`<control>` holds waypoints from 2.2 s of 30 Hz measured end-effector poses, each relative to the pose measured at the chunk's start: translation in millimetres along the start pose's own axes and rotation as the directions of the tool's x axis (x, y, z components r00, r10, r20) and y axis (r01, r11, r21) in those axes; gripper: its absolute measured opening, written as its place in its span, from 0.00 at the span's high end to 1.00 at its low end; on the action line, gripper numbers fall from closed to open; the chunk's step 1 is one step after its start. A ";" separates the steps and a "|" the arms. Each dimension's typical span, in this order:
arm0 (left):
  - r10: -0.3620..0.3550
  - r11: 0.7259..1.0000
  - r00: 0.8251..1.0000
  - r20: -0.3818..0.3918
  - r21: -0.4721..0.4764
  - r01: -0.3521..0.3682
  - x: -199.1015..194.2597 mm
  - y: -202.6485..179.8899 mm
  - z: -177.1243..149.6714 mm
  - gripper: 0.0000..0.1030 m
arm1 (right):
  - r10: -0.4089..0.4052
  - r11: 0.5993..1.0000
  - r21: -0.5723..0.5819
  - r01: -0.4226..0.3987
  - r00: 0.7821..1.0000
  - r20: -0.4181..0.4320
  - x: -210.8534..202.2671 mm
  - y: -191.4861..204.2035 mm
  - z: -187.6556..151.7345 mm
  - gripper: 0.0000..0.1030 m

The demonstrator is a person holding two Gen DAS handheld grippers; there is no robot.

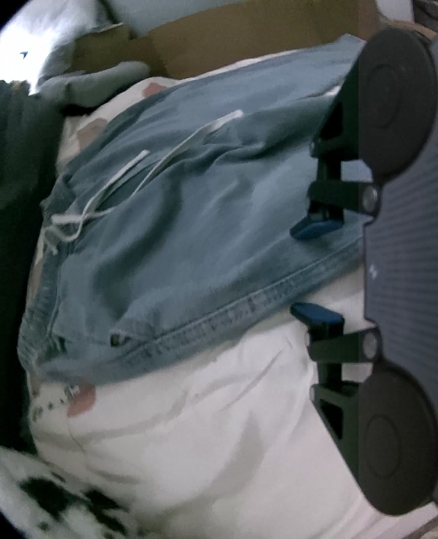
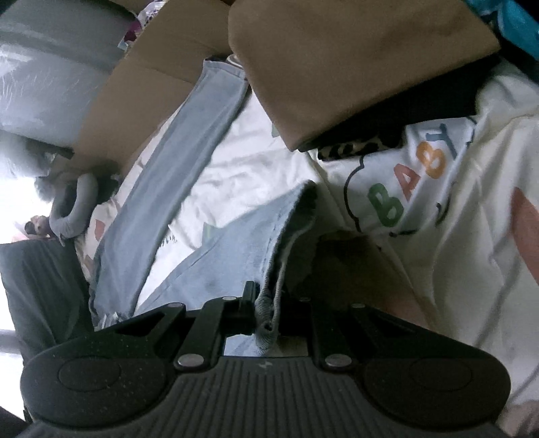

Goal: Fold clothes

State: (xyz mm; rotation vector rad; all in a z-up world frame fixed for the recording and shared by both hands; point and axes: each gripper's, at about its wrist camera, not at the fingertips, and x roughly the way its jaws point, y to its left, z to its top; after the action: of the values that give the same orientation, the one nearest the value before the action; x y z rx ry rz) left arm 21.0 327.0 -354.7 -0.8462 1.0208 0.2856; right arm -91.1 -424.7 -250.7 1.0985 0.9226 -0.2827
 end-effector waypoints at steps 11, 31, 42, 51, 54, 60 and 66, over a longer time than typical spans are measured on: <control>-0.058 0.996 0.998 0.026 -0.068 0.059 -4.4 17.8 18.1 0.94 | -0.106 0.994 -0.028 0.105 0.994 -0.028 -32.8 7.6 -32.5 0.90; -0.007 0.996 1.000 0.026 -0.089 0.009 -8.4 37.8 42.9 0.80 | -0.273 0.961 0.011 0.277 0.950 -0.152 -13.5 -33.5 -73.8 0.90; -0.039 0.987 0.994 0.102 -0.152 0.054 14.8 51.3 86.7 0.78 | -0.306 0.950 0.009 0.313 0.934 -0.186 -5.5 -33.3 -68.9 0.90; 0.075 0.994 0.991 0.108 -0.081 -0.067 1.3 45.3 106.3 0.94 | -0.315 0.947 -0.004 0.321 0.927 -0.205 -2.4 -34.5 -68.7 0.90; 0.093 0.993 0.988 0.122 -0.083 -0.083 -12.7 45.9 113.1 0.95 | -0.320 0.945 -0.005 0.327 0.921 -0.221 -2.5 -34.9 -71.8 0.90; 0.115 0.992 0.985 0.127 -0.062 -0.108 -28.0 44.8 122.9 0.96 | -0.332 0.939 0.000 0.344 0.907 -0.261 0.0 -37.8 -83.2 0.90; 0.174 0.985 0.975 0.136 -0.033 -0.171 -30.9 44.9 125.6 0.96 | -0.351 0.930 -0.008 0.366 0.884 -0.311 10.8 -42.1 -102.6 0.90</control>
State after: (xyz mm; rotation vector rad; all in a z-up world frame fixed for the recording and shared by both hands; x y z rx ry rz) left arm 58.4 453.8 -319.4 -0.7465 0.9642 0.4969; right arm -161.5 -354.0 -300.3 1.0291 1.4109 -0.4495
